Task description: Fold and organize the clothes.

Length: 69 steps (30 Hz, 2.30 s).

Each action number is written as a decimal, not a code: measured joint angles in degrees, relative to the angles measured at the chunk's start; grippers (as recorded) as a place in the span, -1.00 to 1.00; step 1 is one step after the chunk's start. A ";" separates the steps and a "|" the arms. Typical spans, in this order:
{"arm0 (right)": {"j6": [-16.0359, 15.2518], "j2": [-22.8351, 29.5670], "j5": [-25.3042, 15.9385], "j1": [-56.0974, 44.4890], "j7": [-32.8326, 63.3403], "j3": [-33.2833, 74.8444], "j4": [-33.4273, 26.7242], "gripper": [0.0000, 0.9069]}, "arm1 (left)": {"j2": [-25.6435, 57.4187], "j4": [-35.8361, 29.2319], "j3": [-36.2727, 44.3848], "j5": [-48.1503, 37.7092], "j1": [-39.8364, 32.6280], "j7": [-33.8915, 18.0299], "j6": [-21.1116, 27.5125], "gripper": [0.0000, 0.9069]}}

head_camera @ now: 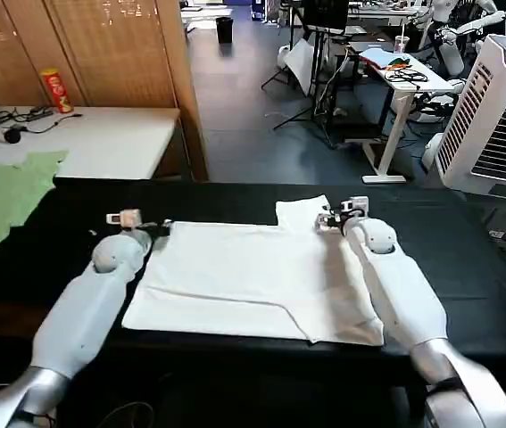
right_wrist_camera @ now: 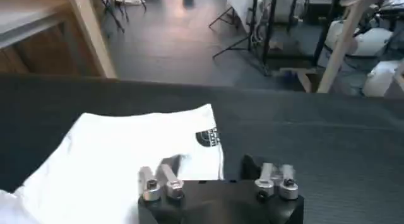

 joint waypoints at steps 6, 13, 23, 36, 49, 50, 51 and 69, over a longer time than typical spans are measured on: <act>2.22 -0.08 0.16 -0.92 -0.67 0.88 0.83 -0.96 | 0.06 -0.20 -0.02 0.34 -0.04 0.06 -0.62 -0.78; 5.96 -2.12 2.48 -3.40 -1.44 1.89 5.96 -0.98 | 0.32 -1.28 -0.35 0.36 0.28 0.05 -0.89 -0.81; 2.02 -8.83 7.04 -14.11 0.30 4.14 25.55 -0.96 | 4.05 -10.51 -3.45 -3.02 4.71 -1.71 -0.80 -0.81; -3.97 -15.63 8.93 -31.20 4.29 8.70 46.30 -0.96 | 13.67 -31.82 -10.02 -7.09 20.97 -5.64 -0.21 -0.81; -5.56 -20.93 9.14 -43.34 5.44 11.66 57.40 -0.96 | 14.88 -46.07 -16.58 -5.12 36.19 -6.97 0.34 -0.83; -5.51 -21.17 9.12 -44.00 5.38 11.83 57.73 -0.96 | 14.57 -46.73 -16.97 -4.85 37.24 -7.32 0.54 -0.81; -5.48 -21.32 9.11 -44.70 5.32 11.98 58.04 -0.96 | 14.19 -47.49 -17.48 -4.69 38.39 -7.53 0.67 -0.81; -6.69 -20.77 8.91 -51.12 5.34 13.64 61.01 0.94 | 10.79 -50.96 -22.38 -1.54 50.28 -8.01 1.70 0.94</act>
